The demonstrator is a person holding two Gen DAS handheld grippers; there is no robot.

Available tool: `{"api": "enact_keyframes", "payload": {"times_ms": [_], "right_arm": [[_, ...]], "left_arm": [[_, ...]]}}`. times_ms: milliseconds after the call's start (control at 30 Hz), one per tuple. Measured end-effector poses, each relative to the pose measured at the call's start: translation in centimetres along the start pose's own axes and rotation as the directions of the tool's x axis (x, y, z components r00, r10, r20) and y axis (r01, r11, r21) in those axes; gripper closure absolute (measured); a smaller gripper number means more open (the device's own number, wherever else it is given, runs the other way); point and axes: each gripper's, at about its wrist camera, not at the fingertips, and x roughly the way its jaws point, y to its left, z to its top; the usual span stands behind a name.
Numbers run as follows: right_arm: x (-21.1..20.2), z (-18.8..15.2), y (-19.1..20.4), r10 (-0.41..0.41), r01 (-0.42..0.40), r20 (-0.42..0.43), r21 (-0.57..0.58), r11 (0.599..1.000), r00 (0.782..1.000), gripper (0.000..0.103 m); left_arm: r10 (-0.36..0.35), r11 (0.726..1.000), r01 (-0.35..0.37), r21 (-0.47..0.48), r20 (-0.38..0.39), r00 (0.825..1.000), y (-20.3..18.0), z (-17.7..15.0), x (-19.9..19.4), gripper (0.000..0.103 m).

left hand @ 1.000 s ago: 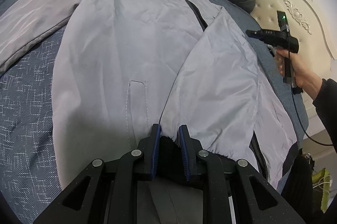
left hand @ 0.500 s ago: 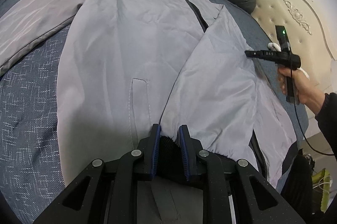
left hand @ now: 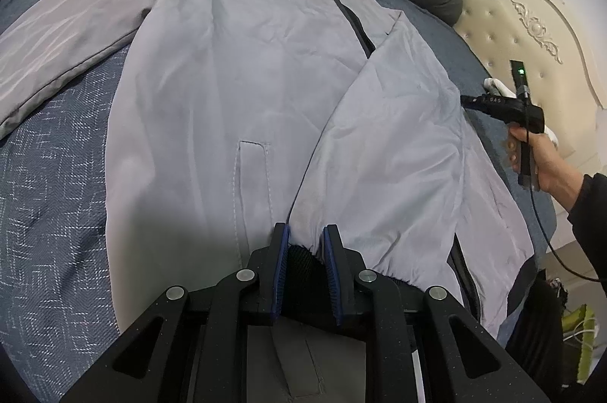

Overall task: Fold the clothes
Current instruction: 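Lift the sleeve by its black cuff with the left tool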

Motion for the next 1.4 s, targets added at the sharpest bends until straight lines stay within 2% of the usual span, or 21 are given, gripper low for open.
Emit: {"api": "enact_keyframes", "payload": {"times_ms": [100,167,200,333,433,533,700,800,900,967,1000,1133,1300,1400], "right_arm": [[-2.1,0.2,0.3,0.053,-0.054,0.092,0.006,0.999,0.994,0.083],[-2.3,0.4,0.9,0.118,-0.117,0.103,-0.011,0.993,0.988,0.079],[-1.8,0.4,1.1,0.133,-0.132,0.084,-0.016,0.991,0.988,0.072],[1.4,0.1,0.1,0.083,-0.082,-0.052,0.034,0.996,0.995,0.07],[-0.3,-0.3,-0.5,0.091,-0.093,0.022,0.08,0.993,0.996,0.07],[-2.3,-0.8,0.1,0.103,-0.107,0.068,0.054,0.993,0.992,0.07],[-4.8,-2.9,3.1,0.207,-0.22,0.172,0.057,0.974,0.963,0.069],[-5.4,-4.5,4.9,0.293,-0.311,0.199,0.065,0.948,0.935,0.068],[-7.6,-7.3,5.9,0.357,-0.382,0.233,0.073,0.921,0.905,0.067],[-8.2,-8.6,6.6,0.394,-0.427,0.257,0.086,0.9,0.882,0.063],[-8.4,-9.1,6.9,0.408,-0.445,0.264,0.097,0.89,0.874,0.058],[-7.7,-10.2,8.4,0.433,-0.467,0.251,0.09,0.88,0.866,0.055],[-7.4,-11.0,8.5,0.457,-0.492,0.265,0.083,0.867,0.849,0.055],[-7.3,-11.1,8.1,0.474,-0.516,0.278,0.097,0.851,0.835,0.055]], "left_arm": [[0.002,1.0,-0.002,-0.004,0.007,1.0,0.0,0.0,-0.1,0.082],[0.006,1.0,-0.006,-0.001,0.007,1.0,-0.1,0.1,0.1,0.082],[0.006,1.0,-0.006,-0.004,0.006,1.0,0.0,0.0,0.1,0.082],[0.004,1.0,-0.004,-0.014,0.003,1.0,0.1,0.1,0.1,0.082],[0.008,1.0,-0.008,-0.01,0.011,1.0,0.0,0.2,-0.6,0.08],[0.028,1.0,-0.027,-0.016,0.046,0.999,0.2,0.4,-2.1,0.075],[0.019,0.999,-0.013,-0.051,0.109,0.994,0.5,0.1,-4.3,0.073],[-0.004,1.0,0.007,-0.022,0.101,0.995,-0.8,-0.2,-4.3,0.073],[0.005,1.0,-0.004,-0.018,0.075,0.997,-1.6,-0.8,-3.4,0.073],[0.016,0.999,-0.013,-0.043,0.067,0.998,-1.5,-1.2,-3.0,0.073],[0.026,0.999,-0.023,-0.05,0.065,0.998,-1.3,-1.3,-2.9,0.073],[0.063,0.996,-0.06,-0.069,0.034,0.997,-0.9,-1.8,-2.3,0.073],[0.049,0.991,-0.047,-0.124,0.011,0.999,-0.1,-1.9,-1.8,0.074],[0.062,0.99,-0.062,-0.127,-0.006,0.998,0.0,-1.9,-1.8,0.082]]}}
